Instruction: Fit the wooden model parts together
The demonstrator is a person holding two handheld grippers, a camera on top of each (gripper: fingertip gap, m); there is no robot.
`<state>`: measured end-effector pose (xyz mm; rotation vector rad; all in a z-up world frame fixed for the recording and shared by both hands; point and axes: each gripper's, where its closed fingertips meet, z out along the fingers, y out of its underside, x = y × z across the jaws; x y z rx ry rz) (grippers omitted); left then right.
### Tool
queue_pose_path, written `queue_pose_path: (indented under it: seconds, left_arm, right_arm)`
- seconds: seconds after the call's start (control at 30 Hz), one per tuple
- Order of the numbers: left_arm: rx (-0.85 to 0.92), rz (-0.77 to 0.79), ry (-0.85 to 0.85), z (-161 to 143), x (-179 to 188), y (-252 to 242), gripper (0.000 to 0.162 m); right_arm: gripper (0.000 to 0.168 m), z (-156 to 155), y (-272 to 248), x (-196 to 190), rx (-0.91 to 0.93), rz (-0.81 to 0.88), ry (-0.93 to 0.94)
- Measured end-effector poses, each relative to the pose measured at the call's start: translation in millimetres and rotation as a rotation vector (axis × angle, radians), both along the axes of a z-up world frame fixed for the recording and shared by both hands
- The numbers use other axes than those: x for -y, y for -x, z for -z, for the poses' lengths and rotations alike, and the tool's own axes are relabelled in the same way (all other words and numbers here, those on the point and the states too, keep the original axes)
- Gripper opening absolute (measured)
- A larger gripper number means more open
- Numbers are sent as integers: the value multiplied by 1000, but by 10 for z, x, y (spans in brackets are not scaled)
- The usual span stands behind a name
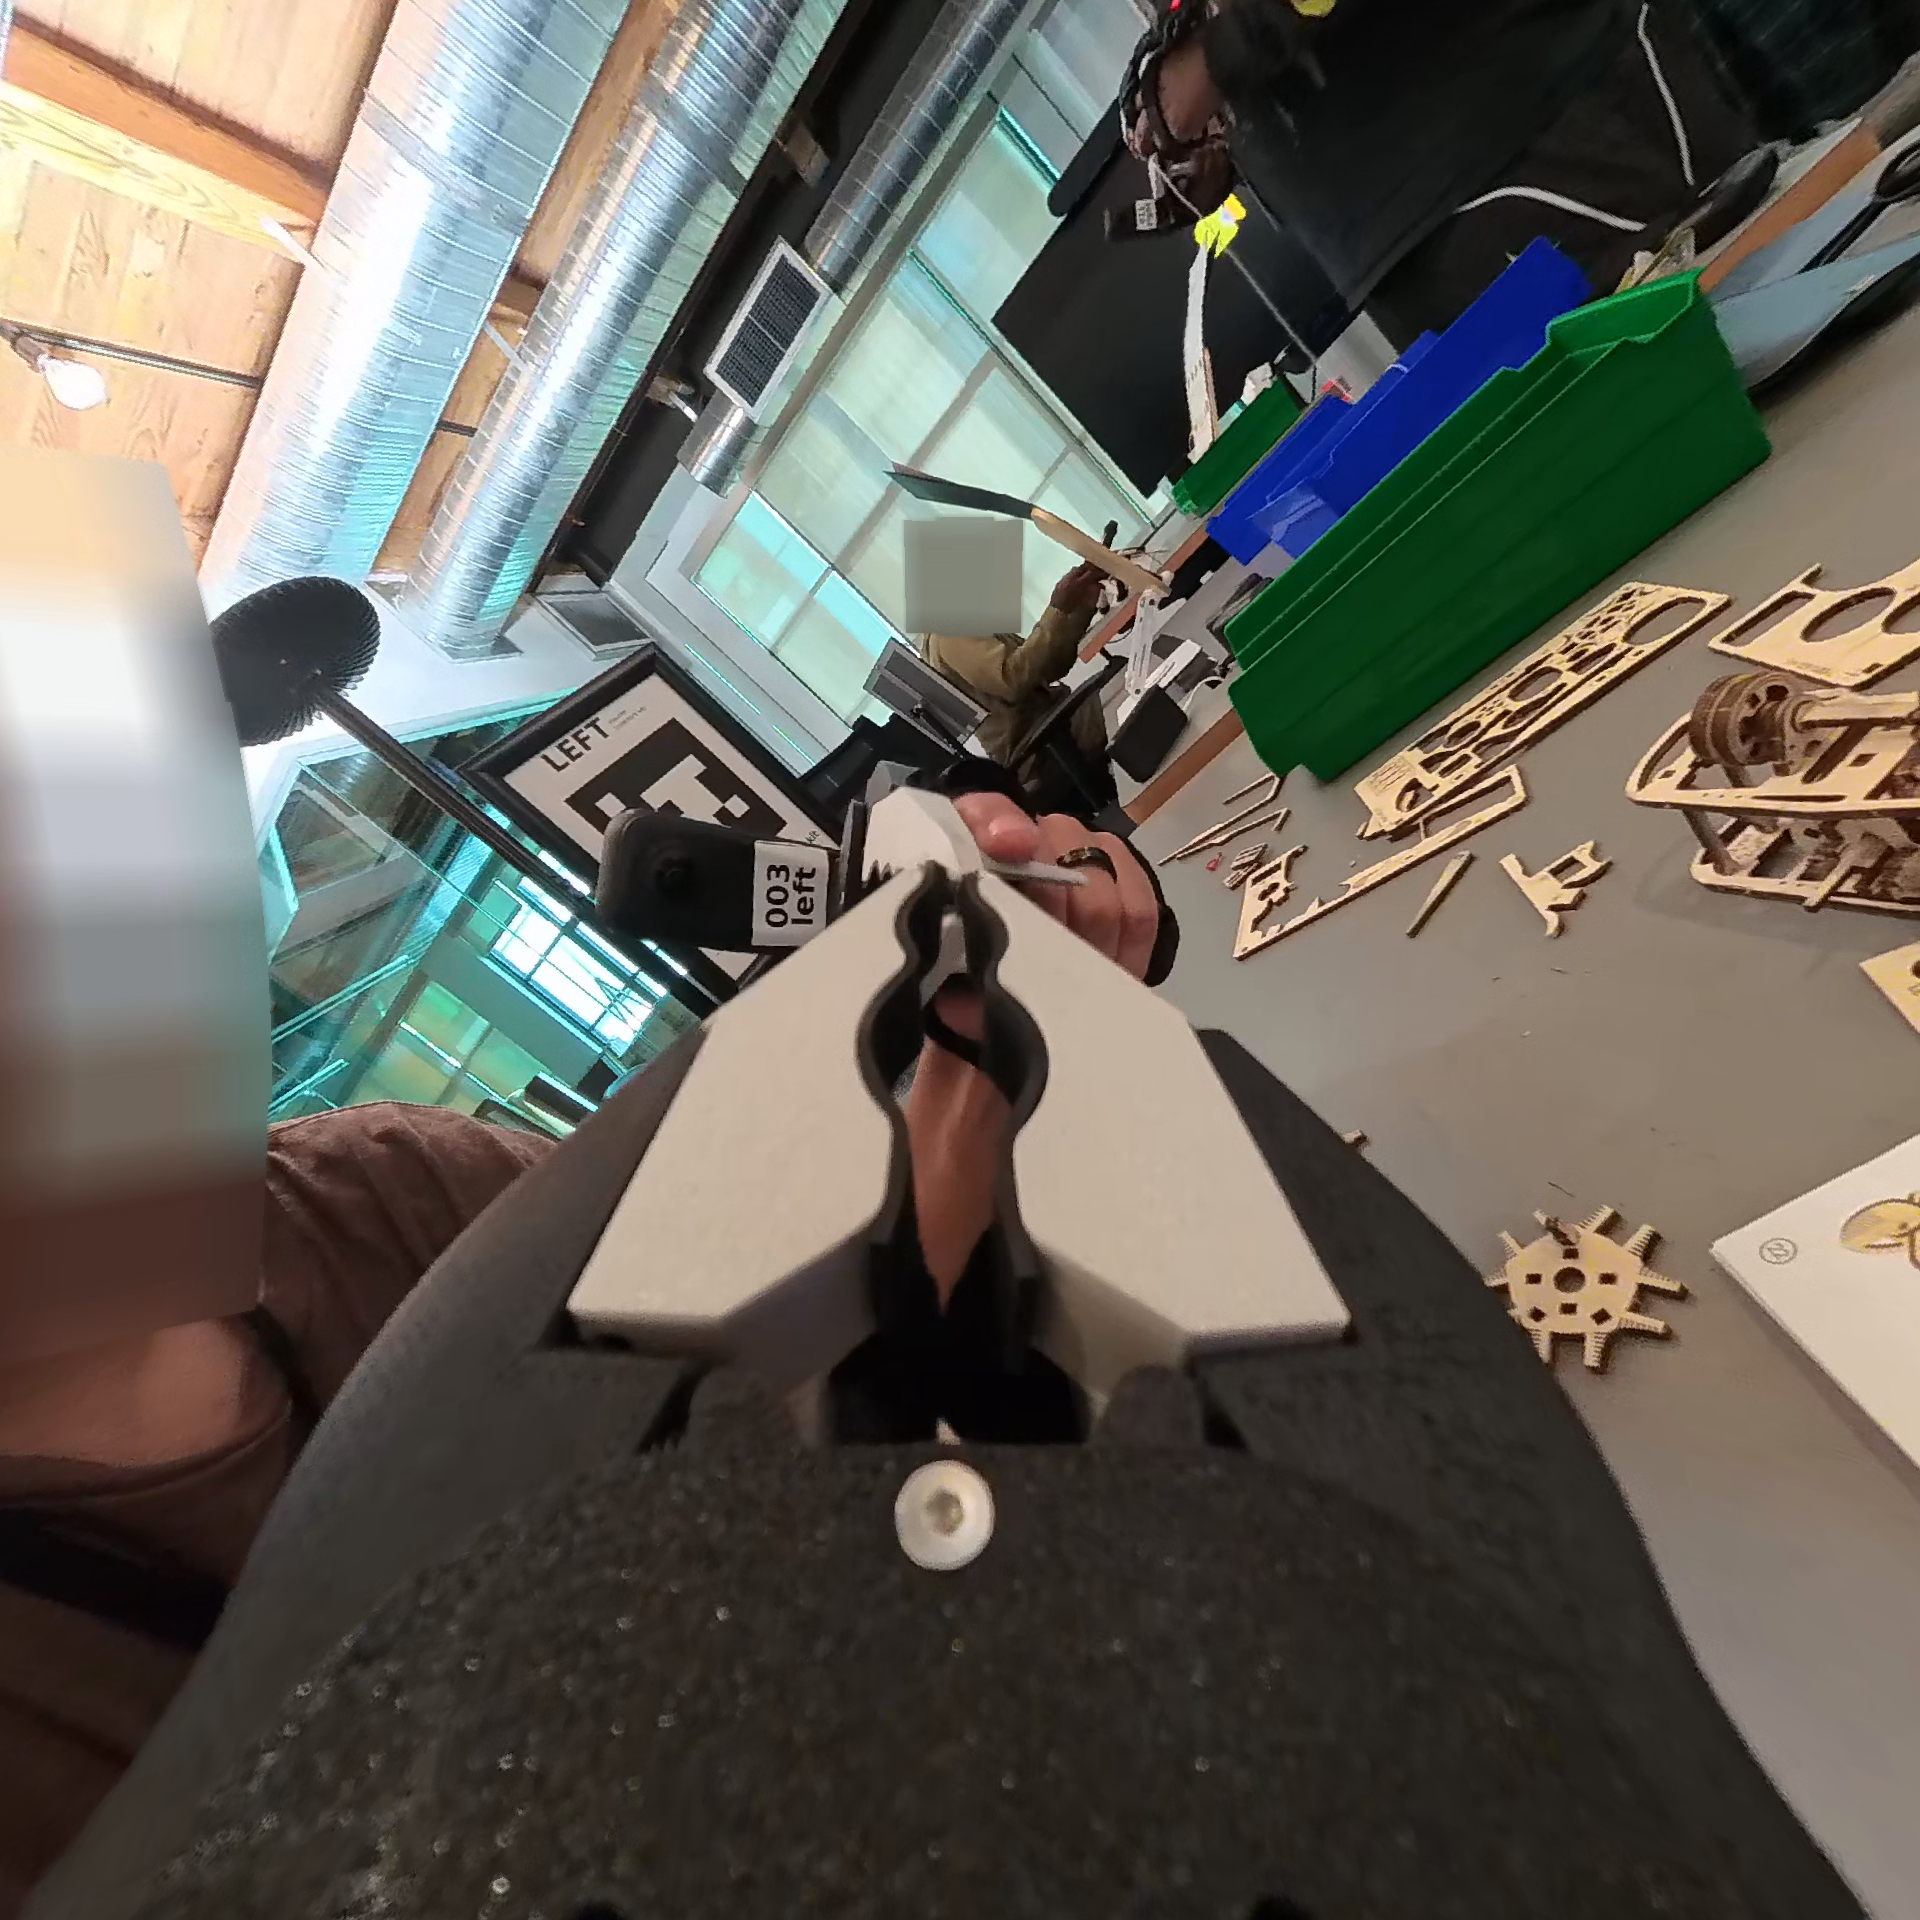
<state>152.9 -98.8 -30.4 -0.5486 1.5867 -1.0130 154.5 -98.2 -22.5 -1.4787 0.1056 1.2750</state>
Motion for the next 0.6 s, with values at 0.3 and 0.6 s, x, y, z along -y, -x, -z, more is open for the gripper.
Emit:
queue_pose_path:
  seconds: [0.3,0.6]
  left_arm:
    - [-11,-2,0,16,3,-16,0]
    - [-18,2,-4,33,11,-20,0]
  right_arm:
    - [7,50,22,-13,12,-11,18]
    - [2,76,28,-22,38,-2,25]
